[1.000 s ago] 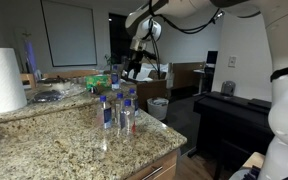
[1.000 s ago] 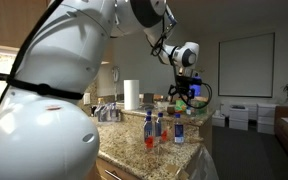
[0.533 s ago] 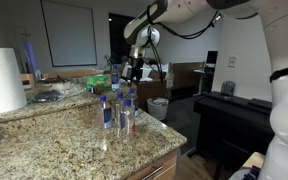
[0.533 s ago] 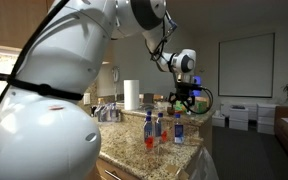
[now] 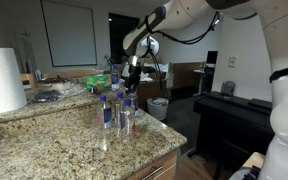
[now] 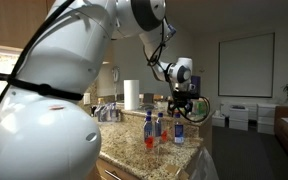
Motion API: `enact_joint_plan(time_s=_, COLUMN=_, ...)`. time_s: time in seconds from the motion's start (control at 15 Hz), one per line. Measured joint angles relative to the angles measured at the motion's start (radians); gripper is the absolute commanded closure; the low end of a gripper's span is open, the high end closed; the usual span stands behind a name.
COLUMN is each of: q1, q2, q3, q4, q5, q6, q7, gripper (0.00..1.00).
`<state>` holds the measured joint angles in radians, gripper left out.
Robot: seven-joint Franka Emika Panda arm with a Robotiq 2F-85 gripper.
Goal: Put the bottles on the counter in the plastic on the side of the counter
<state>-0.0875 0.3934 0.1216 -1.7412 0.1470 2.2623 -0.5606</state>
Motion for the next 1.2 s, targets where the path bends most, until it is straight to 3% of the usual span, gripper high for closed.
enact_joint_plan(time_s=0.47, q1=0.001, q2=-0.001, q3=0.021, q4=-0.024, q5=0.002, q6=0.028, q7=0.000, gripper=0.94)
enact_joint_plan(time_s=0.6, q1=0.001, q2=-0.001, q3=0.019, q4=-0.024, q5=0.002, q6=0.028, q7=0.000, gripper=1.00)
enact_joint_plan(time_s=0.67, q1=0.001, q2=-0.001, q3=0.017, q4=-0.024, q5=0.001, q6=0.028, q7=0.000, gripper=0.63)
enact_joint_plan(time_s=0.8, q1=0.001, q2=-0.001, q3=0.015, q4=-0.024, q5=0.001, q6=0.028, q7=0.000, gripper=0.66)
enact_joint_plan(time_s=1.2, q1=0.001, q2=-0.006, q3=0.014, q4=-0.024, q5=0.001, q6=0.028, q7=0.000, gripper=0.29)
